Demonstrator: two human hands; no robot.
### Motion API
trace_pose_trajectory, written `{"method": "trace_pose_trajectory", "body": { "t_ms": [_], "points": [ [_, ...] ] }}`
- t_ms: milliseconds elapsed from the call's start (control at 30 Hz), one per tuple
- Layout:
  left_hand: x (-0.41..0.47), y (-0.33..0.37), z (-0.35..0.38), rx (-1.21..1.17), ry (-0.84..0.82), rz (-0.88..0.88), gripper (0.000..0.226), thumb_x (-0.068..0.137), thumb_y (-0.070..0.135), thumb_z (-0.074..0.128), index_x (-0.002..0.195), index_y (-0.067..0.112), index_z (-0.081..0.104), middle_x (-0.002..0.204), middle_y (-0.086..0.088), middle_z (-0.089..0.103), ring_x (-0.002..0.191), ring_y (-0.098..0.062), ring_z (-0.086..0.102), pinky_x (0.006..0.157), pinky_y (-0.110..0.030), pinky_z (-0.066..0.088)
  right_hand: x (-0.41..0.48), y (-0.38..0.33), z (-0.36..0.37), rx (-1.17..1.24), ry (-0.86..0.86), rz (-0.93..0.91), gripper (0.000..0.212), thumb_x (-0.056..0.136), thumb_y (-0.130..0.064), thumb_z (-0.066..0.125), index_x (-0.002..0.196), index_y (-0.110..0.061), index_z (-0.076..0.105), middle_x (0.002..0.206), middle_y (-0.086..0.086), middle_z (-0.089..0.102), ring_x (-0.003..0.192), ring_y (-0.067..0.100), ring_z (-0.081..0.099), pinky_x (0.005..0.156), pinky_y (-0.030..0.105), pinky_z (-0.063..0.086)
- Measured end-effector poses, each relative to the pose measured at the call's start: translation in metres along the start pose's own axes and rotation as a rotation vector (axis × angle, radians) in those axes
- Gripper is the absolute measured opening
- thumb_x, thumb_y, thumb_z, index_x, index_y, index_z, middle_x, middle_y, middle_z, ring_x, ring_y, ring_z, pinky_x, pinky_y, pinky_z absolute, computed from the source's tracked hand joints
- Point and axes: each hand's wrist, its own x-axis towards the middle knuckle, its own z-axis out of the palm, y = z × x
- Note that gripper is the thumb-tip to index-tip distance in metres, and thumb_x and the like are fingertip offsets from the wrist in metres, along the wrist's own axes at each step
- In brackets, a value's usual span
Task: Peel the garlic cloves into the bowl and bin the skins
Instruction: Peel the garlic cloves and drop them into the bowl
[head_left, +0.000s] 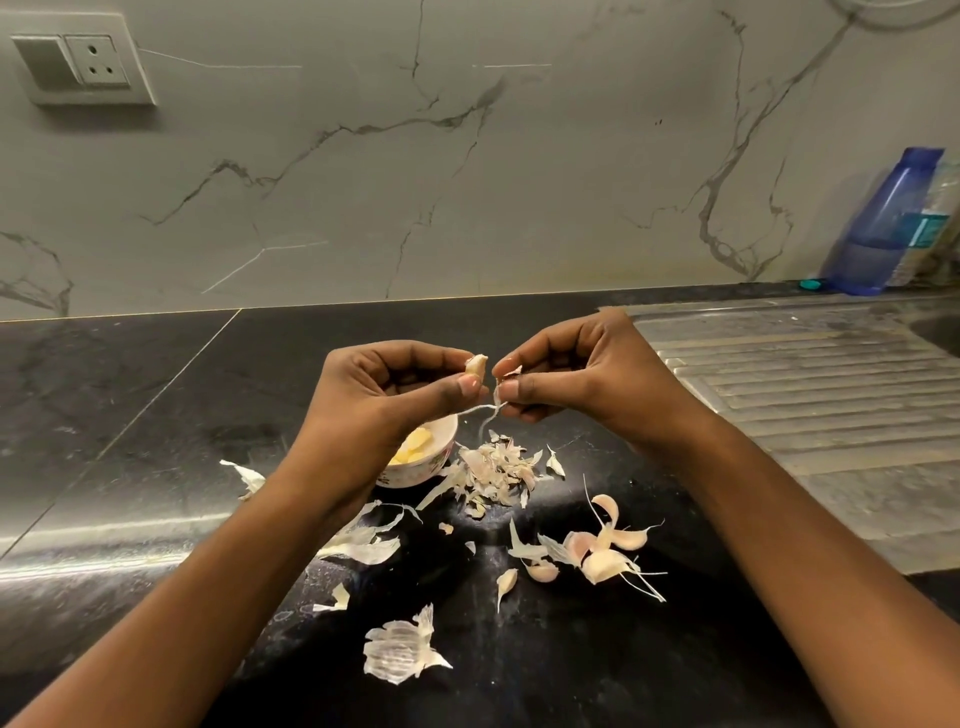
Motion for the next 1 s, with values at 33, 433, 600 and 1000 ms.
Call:
{"method": "trace_pose_trajectory", "body": {
  "t_ms": [33, 433, 600, 1000],
  "points": [
    [-0.0002, -0.0002, 0.0005, 0.017, -0.001, 0.004, 0.029, 0.079, 0.009, 0.080, 0.107, 0.004, 0.078, 0.099, -0.008, 0.082, 0.095, -0.023, 0.079, 0.082, -0.023, 0.061, -0.0004, -0.0002, 0.0001, 0.020, -0.012, -0.003, 0.017, 0.091, 0.004, 0.076, 0.108, 0.003, 0.078, 0.094, 0.015, 0.081, 0.086, 0.033, 0.080, 0.075, 0.037, 0.067],
    [-0.0017, 0.0014, 0.0021, 0.075, -0.019, 0.049, 0.024, 0.075, 0.012, 0.081, 0.098, 0.006, 0.080, 0.094, -0.006, 0.082, 0.090, -0.020, 0.080, 0.077, -0.020, 0.060, -0.0019, -0.0025, 0.0064, 0.084, -0.042, -0.002, 0.016, 0.093, -0.006, 0.076, 0.107, 0.002, 0.079, 0.093, 0.018, 0.081, 0.082, 0.028, 0.079, 0.076, 0.035, 0.068],
    [-0.0021, 0.0015, 0.0005, 0.084, -0.020, 0.065, 0.023, 0.075, 0.013, 0.081, 0.097, 0.007, 0.080, 0.094, -0.006, 0.082, 0.090, -0.021, 0.080, 0.078, -0.022, 0.061, -0.0025, -0.0028, 0.0069, 0.106, -0.046, -0.002, 0.016, 0.092, -0.005, 0.076, 0.107, 0.000, 0.080, 0.093, 0.017, 0.081, 0.083, 0.029, 0.079, 0.075, 0.035, 0.068],
    [-0.0028, 0.0031, -0.0001, 0.071, -0.040, 0.074, 0.025, 0.075, 0.011, 0.081, 0.100, 0.003, 0.080, 0.095, -0.008, 0.082, 0.091, -0.024, 0.080, 0.080, -0.026, 0.062, -0.0032, -0.0046, 0.0082, 0.147, -0.049, -0.014, 0.011, 0.091, -0.004, 0.076, 0.101, -0.003, 0.081, 0.091, 0.019, 0.080, 0.077, 0.026, 0.078, 0.071, 0.031, 0.067]
  ]
}}
